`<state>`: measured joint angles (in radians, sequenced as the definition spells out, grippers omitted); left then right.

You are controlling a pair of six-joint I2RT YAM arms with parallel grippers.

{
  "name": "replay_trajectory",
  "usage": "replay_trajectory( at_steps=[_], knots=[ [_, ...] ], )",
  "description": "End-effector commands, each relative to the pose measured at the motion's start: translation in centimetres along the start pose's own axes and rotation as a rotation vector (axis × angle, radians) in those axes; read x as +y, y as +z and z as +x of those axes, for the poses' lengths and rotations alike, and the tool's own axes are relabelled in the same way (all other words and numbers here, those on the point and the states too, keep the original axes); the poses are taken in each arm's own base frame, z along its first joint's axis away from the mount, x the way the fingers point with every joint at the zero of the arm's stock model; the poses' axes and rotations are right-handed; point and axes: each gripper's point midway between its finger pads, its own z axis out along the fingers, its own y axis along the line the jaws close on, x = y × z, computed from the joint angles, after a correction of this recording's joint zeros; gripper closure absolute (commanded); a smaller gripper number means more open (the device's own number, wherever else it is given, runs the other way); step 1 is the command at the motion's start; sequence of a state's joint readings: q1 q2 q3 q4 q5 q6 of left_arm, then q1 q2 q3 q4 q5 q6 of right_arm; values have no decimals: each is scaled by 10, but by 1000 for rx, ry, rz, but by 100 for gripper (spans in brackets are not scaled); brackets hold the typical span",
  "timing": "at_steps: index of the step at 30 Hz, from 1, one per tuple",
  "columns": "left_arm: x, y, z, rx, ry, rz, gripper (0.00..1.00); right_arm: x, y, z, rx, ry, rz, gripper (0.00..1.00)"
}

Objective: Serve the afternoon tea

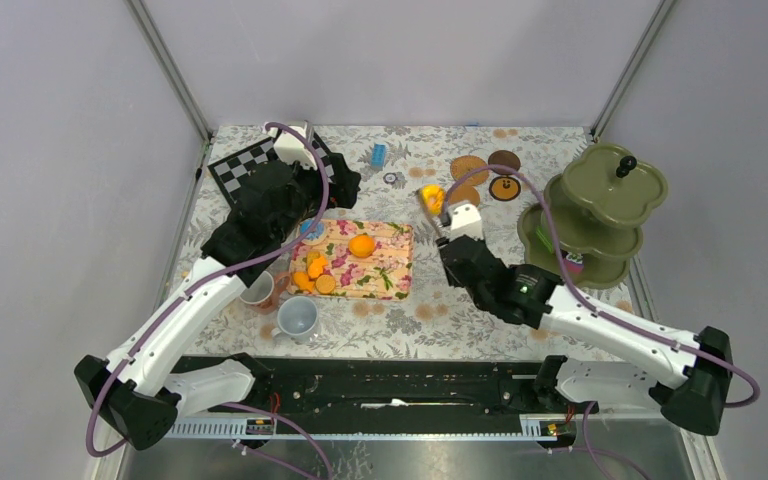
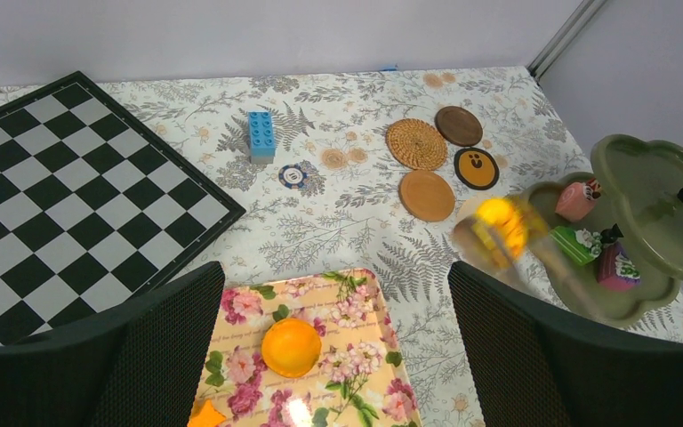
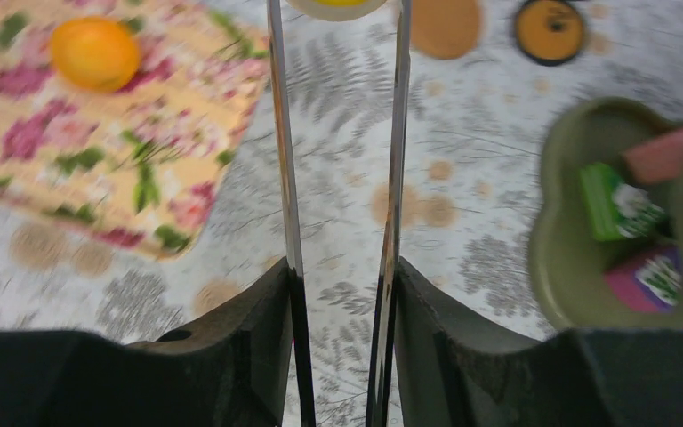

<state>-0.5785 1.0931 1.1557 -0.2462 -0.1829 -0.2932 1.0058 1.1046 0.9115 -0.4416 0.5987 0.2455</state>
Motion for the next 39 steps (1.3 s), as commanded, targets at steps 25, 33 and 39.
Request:
replay_trajectory(
  at_steps=[25, 33, 39],
  knots=[
    [-9, 0, -14, -35, -26, 41, 1, -195, -16, 8, 23, 479, 770, 63],
    [-9, 1, -13, -30, -26, 42, 1, -212, -12, 12, 17, 501, 801, 63],
    [-9, 1, -12, -29, -26, 42, 1, -221, -4, 21, 42, 511, 812, 60]
  ],
)
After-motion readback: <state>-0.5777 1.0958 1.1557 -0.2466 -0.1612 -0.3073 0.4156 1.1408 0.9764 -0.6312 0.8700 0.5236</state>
